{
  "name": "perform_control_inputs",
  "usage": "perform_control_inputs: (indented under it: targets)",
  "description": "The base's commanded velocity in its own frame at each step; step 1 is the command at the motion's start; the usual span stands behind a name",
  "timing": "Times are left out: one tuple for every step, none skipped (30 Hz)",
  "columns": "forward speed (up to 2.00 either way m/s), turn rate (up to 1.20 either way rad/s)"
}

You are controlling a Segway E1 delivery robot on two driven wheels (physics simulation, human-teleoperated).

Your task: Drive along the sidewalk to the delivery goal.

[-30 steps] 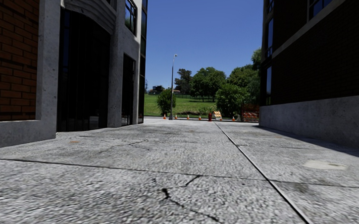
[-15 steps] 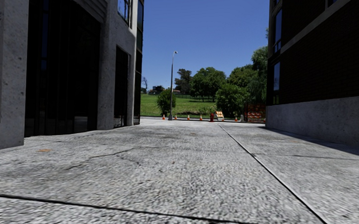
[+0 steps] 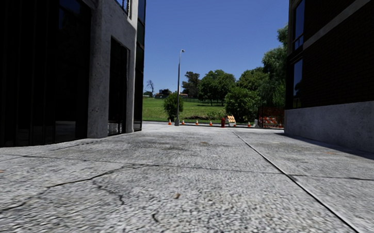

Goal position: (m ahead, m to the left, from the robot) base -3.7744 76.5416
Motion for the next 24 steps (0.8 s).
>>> perform_control_inputs:
  targets:
    - [2.00, 0.00]
    - [2.00, 0.00]
    - [2.00, 0.00]
    - [2.00, 0.00]
    - [2.00, 0.00]
    - [2.00, 0.00]
    - [2.00, 0.00]
    - [2.00, 0.00]
    - [2.00, 0.00]
    - [2.00, 0.00]
    - [2.00, 0.00]
    - [2.00, 0.00]
    - [2.00, 0.00]
    - [2.00, 0.00]
    - [2.00, 0.00]
    - [2.00, 0.00]
    - [2.00, 0.00]
    - [2.00, 0.00]
    - [2.00, 0.00]
    - [2.00, 0.00]
    - [2.00, 0.00]
    - [2.00, 0.00]
    - [2.00, 0.00]
    - [2.00, 0.00]
